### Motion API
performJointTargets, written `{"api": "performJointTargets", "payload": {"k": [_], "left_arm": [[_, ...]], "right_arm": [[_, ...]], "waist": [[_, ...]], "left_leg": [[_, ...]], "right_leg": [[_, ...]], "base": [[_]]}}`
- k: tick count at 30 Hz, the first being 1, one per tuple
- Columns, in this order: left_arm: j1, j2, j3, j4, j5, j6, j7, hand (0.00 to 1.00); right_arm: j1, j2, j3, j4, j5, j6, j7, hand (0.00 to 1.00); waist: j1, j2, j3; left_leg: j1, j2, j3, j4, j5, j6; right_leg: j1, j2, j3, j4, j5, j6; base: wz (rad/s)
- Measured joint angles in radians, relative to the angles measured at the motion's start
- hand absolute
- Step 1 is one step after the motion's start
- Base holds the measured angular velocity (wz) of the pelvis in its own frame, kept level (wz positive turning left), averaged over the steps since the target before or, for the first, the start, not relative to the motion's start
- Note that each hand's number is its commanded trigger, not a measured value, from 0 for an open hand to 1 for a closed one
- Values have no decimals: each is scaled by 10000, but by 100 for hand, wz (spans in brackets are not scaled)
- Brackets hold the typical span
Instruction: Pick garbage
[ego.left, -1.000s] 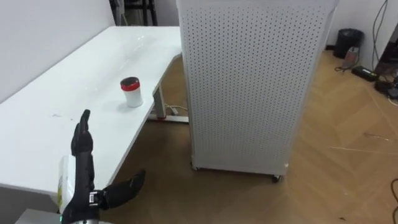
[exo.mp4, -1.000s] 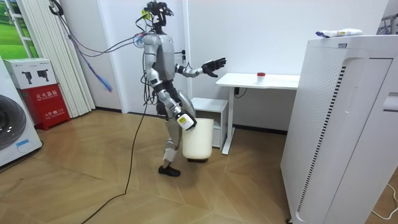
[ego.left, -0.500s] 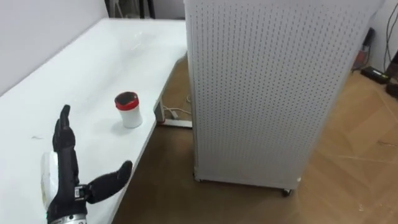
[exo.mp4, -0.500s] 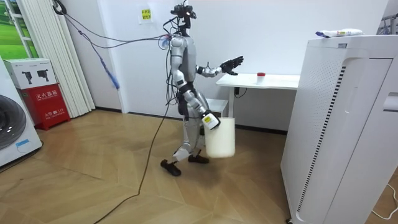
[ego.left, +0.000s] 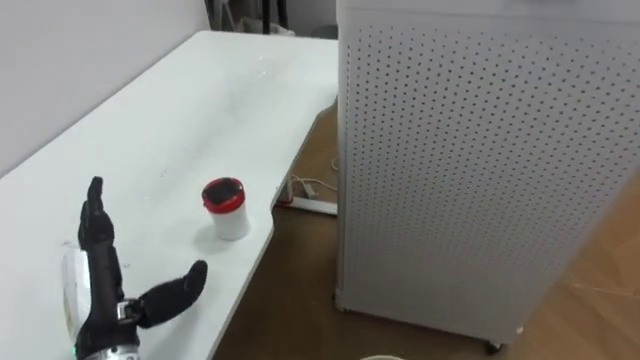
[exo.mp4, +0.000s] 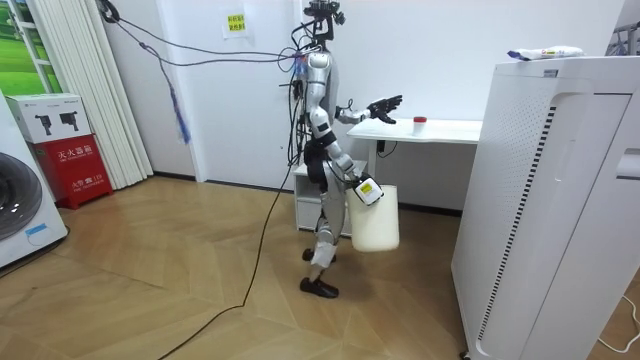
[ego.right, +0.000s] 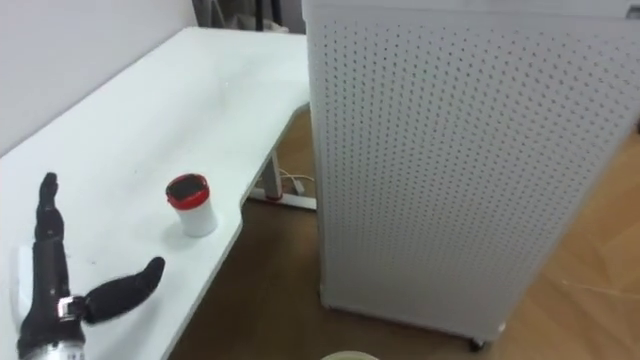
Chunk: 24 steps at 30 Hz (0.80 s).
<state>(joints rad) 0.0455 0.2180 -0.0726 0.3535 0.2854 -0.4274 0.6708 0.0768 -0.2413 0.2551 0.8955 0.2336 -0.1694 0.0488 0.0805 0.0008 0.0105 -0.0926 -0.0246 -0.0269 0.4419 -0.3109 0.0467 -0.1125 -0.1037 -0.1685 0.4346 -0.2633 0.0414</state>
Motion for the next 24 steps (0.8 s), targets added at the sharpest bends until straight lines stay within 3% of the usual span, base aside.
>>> {"api": "performJointTargets", "payload": {"k": [5,9,18,20,21,22,23,24], "left_arm": [[5,-9,-482,-4,-24,123,-616,0],[3,-19,-745,-2,-823,165,-1193,0],[26,-1,-1090,12,-2028,303,-1828,0],[-35,10,-1082,146,-2461,258,-1849,0],[-181,29,-1099,438,-2970,255,-1979,0],[-387,-40,-1260,673,-3450,254,-2107,0],[-539,-83,-1417,645,-3480,147,-2159,0],[-675,-84,-1683,648,-3619,-7,-2237,0]], "right_arm": [[-105,61,5,-2,92,84,435,100],[-108,66,3,-58,7,84,707,100],[-150,65,-14,-84,-49,84,746,100],[-169,78,28,-186,-70,82,685,100],[-205,147,130,-196,-38,74,588,100],[-179,190,155,-197,43,-3,484,100],[-180,88,61,-189,66,-37,438,100],[-200,86,-37,-27,67,-3,356,100]], "waist": [[20,-70,-10],[-255,-90,-3],[-462,-204,17],[-410,-263,58],[-462,-601,276],[-573,-666,218],[-590,-521,181],[-377,-666,134]], "left_leg": [[643,154,-32,-803,90,-147],[694,176,-25,-1016,98,-158],[1102,187,-167,-1414,104,-157],[1094,124,-130,-1081,105,-161],[405,-18,406,121,48,-265],[-416,-157,622,-280,104,-285],[-928,-161,649,-672,399,-297],[-1305,-121,1153,-380,1096,148]], "right_leg": [[560,214,-19,-691,66,-97],[669,233,-112,-950,67,-97],[1001,347,48,-1409,91,-67],[1158,276,367,-1473,126,-123],[1577,87,1358,-1935,163,-111],[1654,-4,1996,-2167,182,-76],[1582,2,2055,-2129,149,-23],[1387,-136,2015,-1949,-5,204]], "base": [[-4],[3],[-5],[-8],[34],[57],[50],[14]]}}
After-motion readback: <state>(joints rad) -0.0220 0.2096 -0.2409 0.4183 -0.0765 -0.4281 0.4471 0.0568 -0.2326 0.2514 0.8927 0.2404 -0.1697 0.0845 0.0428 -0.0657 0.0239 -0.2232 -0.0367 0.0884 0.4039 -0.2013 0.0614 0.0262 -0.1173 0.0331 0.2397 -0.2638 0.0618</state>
